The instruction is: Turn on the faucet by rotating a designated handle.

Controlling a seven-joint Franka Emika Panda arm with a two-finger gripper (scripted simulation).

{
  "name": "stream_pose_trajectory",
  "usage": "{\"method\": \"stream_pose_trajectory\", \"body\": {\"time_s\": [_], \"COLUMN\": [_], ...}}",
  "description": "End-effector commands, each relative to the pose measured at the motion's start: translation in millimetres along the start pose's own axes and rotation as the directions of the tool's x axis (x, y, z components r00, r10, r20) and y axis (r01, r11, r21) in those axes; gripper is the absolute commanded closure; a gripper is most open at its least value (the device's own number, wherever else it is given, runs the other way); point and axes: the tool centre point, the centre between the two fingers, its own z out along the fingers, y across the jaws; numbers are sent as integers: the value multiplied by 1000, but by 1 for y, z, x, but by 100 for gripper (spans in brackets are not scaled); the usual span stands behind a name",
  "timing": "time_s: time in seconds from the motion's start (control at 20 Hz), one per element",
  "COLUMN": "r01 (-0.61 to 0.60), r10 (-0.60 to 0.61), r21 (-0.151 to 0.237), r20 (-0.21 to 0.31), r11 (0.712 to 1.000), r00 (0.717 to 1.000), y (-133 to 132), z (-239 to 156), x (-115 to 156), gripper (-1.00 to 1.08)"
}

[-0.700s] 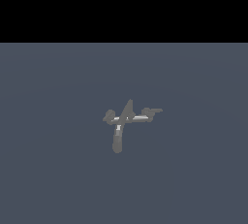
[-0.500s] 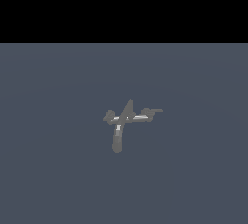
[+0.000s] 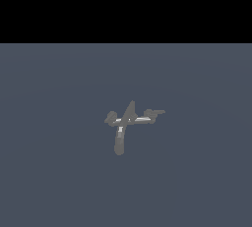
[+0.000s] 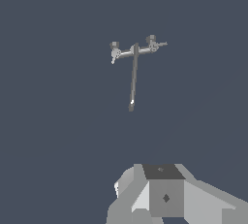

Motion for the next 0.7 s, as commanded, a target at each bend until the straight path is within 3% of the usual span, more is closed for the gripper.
{"method": "stream_pose_trajectory", "body": {"time_s": [0.0,0.35,0.65], "r01": [-41,-198,-352], "r10": [41,198,352], "r21": [1,4,7], "r20": [1,1,2], "r11": [999,980,936], "r00": [999,980,936], "y": [-3,-12,-16], "z": [12,55,100], "x": [9,43,80], "gripper": [108,108,108]}}
